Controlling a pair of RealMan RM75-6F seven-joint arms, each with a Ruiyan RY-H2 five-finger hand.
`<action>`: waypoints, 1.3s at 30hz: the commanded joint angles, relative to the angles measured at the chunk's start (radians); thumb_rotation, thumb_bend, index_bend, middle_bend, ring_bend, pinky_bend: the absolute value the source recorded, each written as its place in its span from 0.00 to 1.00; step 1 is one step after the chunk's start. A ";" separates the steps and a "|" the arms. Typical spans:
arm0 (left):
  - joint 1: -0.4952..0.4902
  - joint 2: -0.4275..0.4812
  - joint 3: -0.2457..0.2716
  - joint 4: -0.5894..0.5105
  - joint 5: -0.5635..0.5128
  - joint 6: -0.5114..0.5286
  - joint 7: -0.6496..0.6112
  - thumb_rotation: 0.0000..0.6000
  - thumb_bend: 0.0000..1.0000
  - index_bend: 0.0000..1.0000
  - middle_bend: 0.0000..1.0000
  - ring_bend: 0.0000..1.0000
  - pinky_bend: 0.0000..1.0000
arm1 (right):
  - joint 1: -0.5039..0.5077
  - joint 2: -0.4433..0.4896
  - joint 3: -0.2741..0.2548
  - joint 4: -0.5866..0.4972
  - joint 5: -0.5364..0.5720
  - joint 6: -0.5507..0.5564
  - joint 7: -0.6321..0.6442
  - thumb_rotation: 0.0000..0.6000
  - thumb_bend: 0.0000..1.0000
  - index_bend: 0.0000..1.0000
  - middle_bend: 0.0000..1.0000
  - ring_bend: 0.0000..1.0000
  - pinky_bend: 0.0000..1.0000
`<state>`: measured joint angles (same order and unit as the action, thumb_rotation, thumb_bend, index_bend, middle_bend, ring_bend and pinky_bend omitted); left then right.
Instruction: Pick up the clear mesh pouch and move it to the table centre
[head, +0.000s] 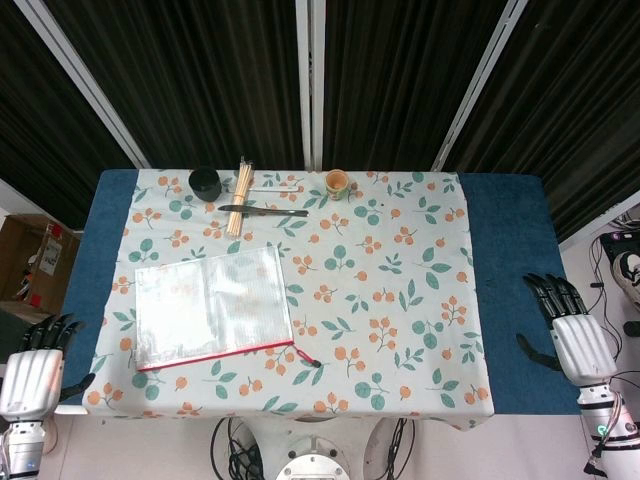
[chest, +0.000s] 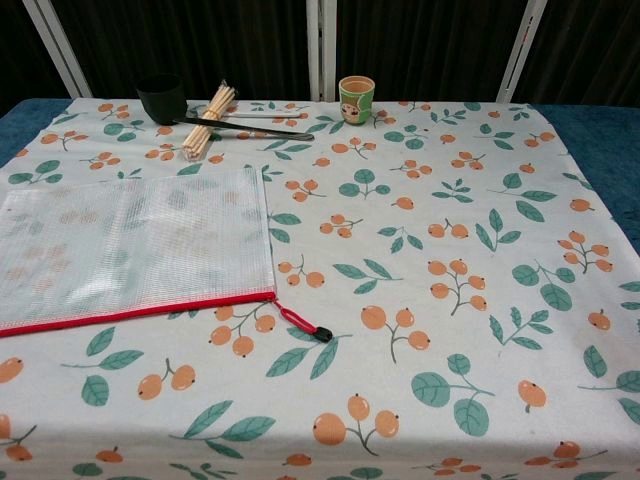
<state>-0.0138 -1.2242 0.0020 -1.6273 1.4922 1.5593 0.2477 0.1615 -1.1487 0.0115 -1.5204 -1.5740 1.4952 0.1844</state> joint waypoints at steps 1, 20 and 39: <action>-0.003 0.008 -0.003 -0.005 -0.012 -0.012 0.005 1.00 0.02 0.23 0.18 0.13 0.18 | -0.005 -0.005 0.004 0.002 0.010 -0.001 0.002 1.00 0.22 0.02 0.07 0.00 0.05; -0.352 -0.069 -0.033 -0.138 0.271 -0.379 0.130 1.00 0.14 0.27 0.18 0.13 0.18 | 0.043 0.051 0.042 -0.087 -0.031 -0.040 -0.070 1.00 0.22 0.02 0.07 0.00 0.05; -0.629 -0.425 -0.130 0.064 0.002 -0.728 0.303 1.00 0.16 0.39 0.18 0.13 0.18 | 0.063 0.030 0.050 -0.052 -0.002 -0.087 -0.042 1.00 0.22 0.02 0.07 0.00 0.05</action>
<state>-0.6199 -1.6144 -0.1176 -1.5918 1.5262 0.8500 0.5154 0.2247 -1.1184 0.0612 -1.5725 -1.5769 1.4092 0.1415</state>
